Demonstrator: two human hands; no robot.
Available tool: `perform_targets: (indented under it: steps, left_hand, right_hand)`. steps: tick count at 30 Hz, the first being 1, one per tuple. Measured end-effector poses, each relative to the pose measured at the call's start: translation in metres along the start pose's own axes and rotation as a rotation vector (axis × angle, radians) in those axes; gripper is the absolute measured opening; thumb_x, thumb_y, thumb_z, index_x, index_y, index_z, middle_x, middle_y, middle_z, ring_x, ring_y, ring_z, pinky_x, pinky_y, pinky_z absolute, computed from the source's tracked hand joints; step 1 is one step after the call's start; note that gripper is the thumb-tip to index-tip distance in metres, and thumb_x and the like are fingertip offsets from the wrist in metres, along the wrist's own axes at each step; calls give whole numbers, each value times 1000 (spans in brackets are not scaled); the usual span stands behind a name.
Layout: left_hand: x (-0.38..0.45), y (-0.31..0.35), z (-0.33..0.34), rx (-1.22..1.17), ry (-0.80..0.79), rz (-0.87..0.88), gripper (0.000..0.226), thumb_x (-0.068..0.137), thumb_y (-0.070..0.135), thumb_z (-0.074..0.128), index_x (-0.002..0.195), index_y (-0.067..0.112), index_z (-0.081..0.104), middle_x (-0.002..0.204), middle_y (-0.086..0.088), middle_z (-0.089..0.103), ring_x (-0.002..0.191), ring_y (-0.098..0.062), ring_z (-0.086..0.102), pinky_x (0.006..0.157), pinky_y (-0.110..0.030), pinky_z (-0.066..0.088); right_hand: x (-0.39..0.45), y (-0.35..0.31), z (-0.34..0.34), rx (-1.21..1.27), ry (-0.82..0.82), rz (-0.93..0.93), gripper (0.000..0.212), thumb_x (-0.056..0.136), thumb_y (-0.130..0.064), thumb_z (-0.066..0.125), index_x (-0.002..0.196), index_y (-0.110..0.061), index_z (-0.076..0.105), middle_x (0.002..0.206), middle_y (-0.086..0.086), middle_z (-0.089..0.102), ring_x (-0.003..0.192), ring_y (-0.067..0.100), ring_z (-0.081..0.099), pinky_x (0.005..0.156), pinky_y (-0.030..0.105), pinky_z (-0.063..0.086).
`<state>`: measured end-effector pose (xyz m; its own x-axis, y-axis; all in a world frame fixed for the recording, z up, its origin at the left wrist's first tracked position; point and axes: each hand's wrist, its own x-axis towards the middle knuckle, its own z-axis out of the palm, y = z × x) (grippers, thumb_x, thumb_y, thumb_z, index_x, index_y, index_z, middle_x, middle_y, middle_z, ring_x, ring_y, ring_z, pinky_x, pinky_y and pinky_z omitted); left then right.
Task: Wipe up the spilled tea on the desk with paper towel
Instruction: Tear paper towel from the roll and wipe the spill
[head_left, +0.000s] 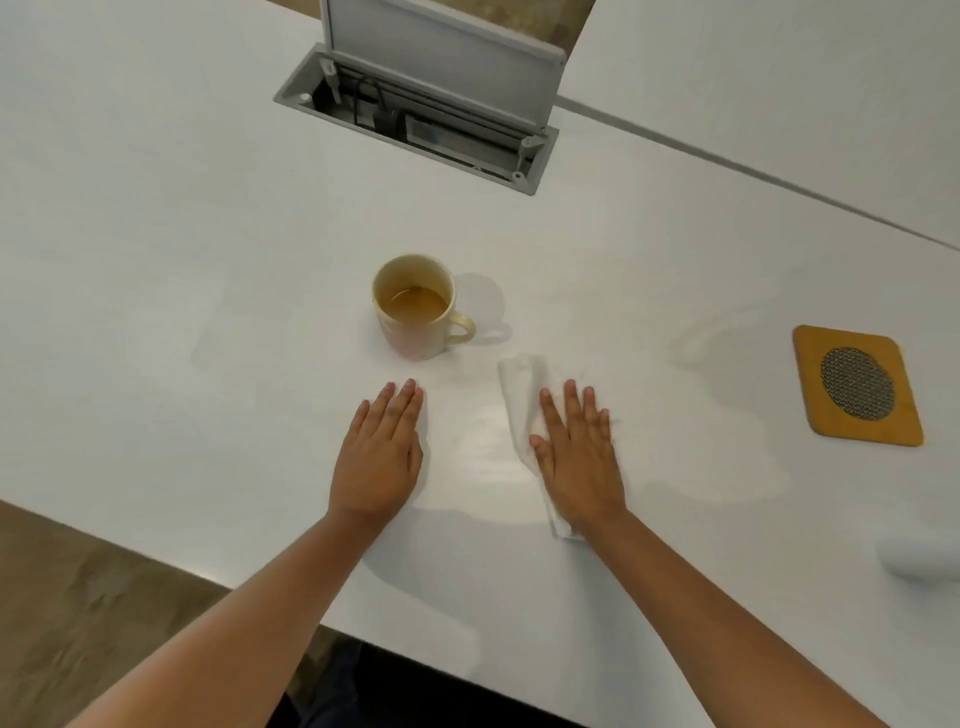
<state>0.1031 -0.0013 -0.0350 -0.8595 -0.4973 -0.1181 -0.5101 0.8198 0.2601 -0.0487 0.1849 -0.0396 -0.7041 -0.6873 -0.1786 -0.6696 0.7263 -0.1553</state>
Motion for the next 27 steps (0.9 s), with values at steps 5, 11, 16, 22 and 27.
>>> perform_targets:
  steps: [5,11,16,22,27]
  left_hand:
    - [0,0,1,-1,-4,-2,53,92,25,21,140,10,40,146,-5,42,136,-26,36,112,-40,25]
    - [1,0,-1,10,-9,-10,53,93,27,20,139,10,40,145,-5,43,136,-25,37,111,-40,25]
    - [2,-1,0,30,-23,-14,51,93,25,24,138,10,41,144,-5,45,134,-25,40,110,-42,27]
    - [1,-1,0,21,-19,-11,50,92,24,25,137,10,42,143,-5,46,134,-24,41,109,-42,29]
    - [2,-1,-1,24,-35,-2,51,95,26,18,137,11,43,143,-4,46,134,-24,41,109,-42,31]
  right_hand:
    - [-2,-35,9,-37,-28,-85,56,95,-44,20,147,-24,13,154,12,22,144,29,7,113,37,-7]
    - [0,-44,11,-65,-1,-220,54,97,-35,22,148,-29,8,157,4,13,144,25,4,114,41,3]
    - [15,-59,10,-35,-16,-238,59,92,-31,29,148,-31,10,157,3,14,144,25,5,114,40,-1]
    - [51,-63,5,-96,-24,-248,55,96,-41,16,148,-24,12,157,3,16,144,25,8,119,45,0]
    - [80,-55,-6,-83,-62,-280,59,93,-43,-4,145,-17,-2,158,0,4,143,19,-10,113,36,-13]
